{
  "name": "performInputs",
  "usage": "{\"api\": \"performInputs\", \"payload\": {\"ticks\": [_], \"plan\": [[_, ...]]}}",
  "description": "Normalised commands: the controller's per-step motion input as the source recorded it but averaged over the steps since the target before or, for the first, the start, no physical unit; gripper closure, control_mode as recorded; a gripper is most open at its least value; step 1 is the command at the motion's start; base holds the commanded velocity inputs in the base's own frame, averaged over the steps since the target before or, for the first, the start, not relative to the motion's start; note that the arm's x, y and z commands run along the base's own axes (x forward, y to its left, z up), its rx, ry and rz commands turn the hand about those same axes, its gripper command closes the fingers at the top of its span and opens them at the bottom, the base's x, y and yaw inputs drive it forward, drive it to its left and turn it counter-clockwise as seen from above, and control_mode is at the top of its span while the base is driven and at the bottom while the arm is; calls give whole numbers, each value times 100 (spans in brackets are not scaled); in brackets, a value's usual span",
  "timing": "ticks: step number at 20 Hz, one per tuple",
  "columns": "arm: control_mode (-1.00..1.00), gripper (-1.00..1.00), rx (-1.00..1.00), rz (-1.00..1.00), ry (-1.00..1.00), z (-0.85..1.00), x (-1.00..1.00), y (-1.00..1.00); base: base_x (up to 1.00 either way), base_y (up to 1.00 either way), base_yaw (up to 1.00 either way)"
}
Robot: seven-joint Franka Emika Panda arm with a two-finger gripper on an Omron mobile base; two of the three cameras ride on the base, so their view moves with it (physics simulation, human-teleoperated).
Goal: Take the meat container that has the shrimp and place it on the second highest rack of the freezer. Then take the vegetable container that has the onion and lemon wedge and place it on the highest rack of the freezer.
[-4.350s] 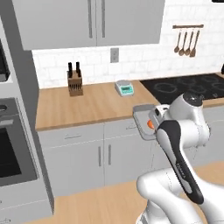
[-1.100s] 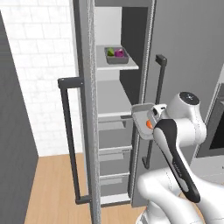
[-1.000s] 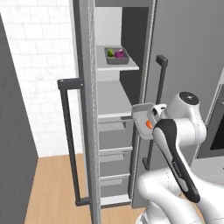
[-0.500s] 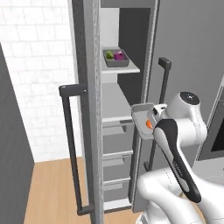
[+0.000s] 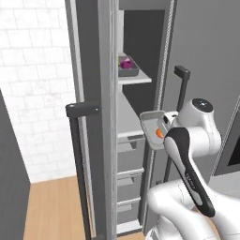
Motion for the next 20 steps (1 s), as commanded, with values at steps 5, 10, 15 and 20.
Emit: {"api": "performInputs", "payload": {"ticks": [5,10,15,20], "plan": [[100,100,0,0,0,0,0,0,22,35,-15],[-100,100,-6,-4,0,0,23,33,3,8,-2],[-100,100,-2,0,0,-3,49,4,0,0,0],[-100,100,0,10,11,-24,72,11,0,0,0]]}}
